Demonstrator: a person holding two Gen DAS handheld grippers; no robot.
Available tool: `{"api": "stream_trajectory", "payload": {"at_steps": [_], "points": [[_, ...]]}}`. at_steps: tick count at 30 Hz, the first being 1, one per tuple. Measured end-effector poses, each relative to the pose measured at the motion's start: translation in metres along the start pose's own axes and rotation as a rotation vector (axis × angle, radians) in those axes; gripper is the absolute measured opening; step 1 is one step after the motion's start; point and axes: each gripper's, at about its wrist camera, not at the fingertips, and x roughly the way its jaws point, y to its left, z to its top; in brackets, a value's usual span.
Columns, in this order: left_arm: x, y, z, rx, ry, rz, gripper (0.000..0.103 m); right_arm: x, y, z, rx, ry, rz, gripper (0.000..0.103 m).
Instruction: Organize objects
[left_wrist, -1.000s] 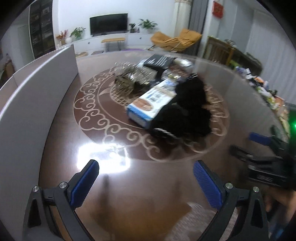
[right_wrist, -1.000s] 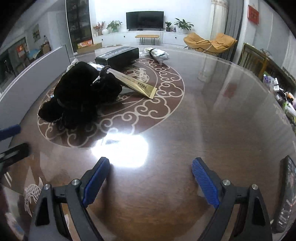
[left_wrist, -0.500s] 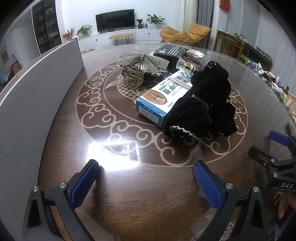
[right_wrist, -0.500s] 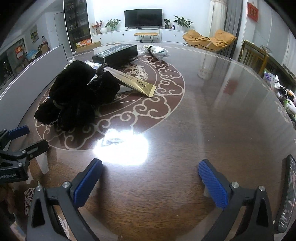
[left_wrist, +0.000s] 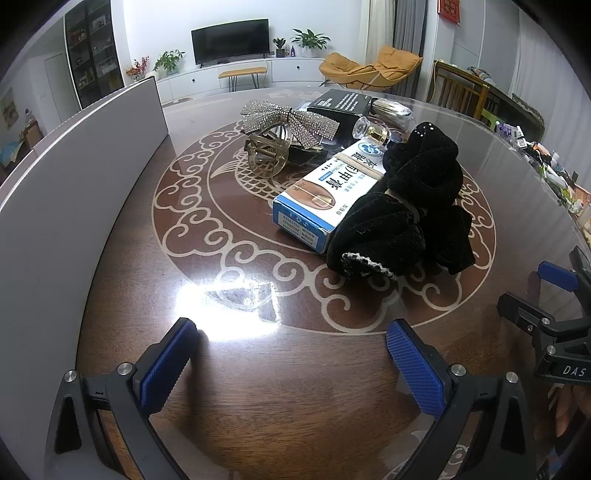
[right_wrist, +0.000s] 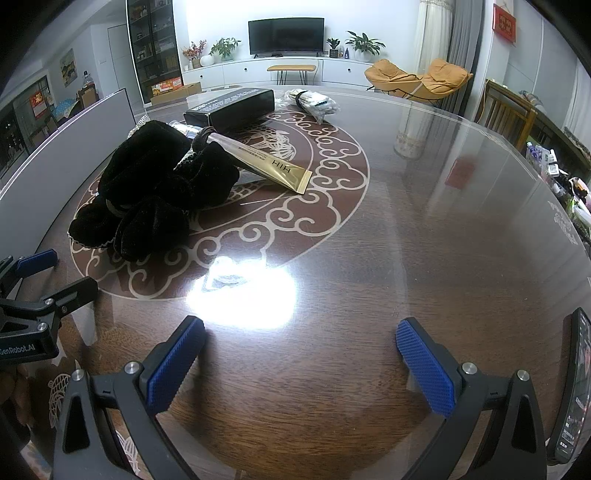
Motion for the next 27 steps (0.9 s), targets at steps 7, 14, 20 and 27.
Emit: {"api": "stream_trajectory", "payload": {"at_steps": [7, 14, 20, 27], "points": [[-0.0002, 0.0004, -0.0002, -0.001, 0.0, -0.001, 0.103, 0.0, -0.0001, -0.0003, 0.0, 0.0, 0.0, 0.103], [0.0001, 0.0008, 0.0007, 0.002, -0.001, -0.004, 0.103, -0.0001, -0.0003, -0.0005, 0.0, 0.0, 0.0, 0.103], [0.0002, 0.0008, 0.0006, 0.002, -0.002, -0.004, 0.103, 0.0, -0.0002, -0.0005, 0.0, 0.0, 0.0, 0.103], [0.0003, 0.0013, 0.0008, 0.003, -0.003, -0.004, 0.103, -0.0001, -0.0002, -0.0006, 0.001, 0.0, 0.0, 0.103]]}}
